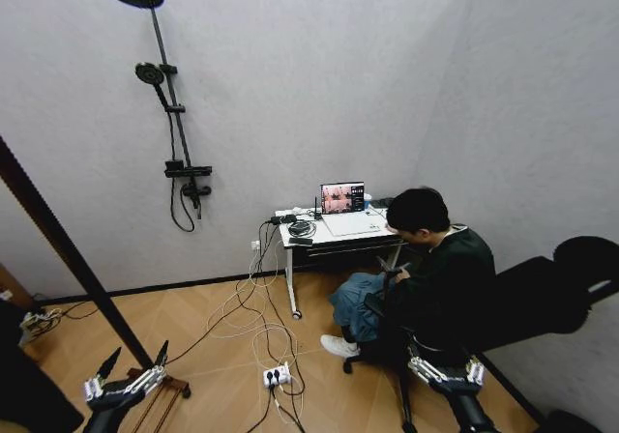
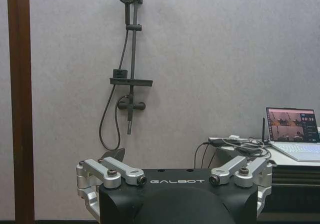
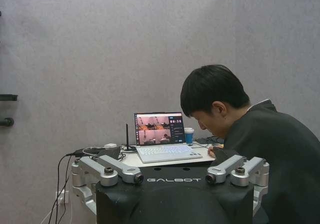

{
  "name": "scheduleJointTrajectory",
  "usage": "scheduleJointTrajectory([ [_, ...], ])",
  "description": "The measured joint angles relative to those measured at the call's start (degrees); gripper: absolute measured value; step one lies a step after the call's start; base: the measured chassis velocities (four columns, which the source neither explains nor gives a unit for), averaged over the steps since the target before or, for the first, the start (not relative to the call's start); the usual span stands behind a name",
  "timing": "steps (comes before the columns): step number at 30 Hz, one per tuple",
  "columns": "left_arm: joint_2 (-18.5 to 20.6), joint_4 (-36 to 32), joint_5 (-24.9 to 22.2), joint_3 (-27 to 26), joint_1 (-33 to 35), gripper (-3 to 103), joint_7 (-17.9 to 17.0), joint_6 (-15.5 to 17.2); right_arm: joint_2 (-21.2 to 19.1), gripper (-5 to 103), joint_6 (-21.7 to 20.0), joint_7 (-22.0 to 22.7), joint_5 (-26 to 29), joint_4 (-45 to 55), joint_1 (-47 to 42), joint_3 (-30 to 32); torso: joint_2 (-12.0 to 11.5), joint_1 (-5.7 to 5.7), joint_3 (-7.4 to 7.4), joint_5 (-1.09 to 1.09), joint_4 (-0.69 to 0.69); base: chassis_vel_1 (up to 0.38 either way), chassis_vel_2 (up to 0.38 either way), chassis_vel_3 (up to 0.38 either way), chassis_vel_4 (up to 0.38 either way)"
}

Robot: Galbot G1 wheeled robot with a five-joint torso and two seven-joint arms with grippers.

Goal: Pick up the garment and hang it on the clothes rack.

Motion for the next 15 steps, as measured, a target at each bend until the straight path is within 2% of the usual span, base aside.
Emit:
scheduleJointTrajectory([
  [7,0.0,0.0,0.0,0.0,0.0,100,0.0,0.0,0.0,100,0.0,0.0,0.0,0.0,0.0,0.0,0.0,0.02,0.01,0.00,0.00,0.014,-0.016,-0.017,0.011],
  [15,0.0,0.0,0.0,0.0,0.0,100,0.0,0.0,0.0,100,0.0,0.0,0.0,0.0,0.0,0.0,0.0,0.01,0.00,0.00,0.00,0.134,-0.125,-0.119,0.129],
])
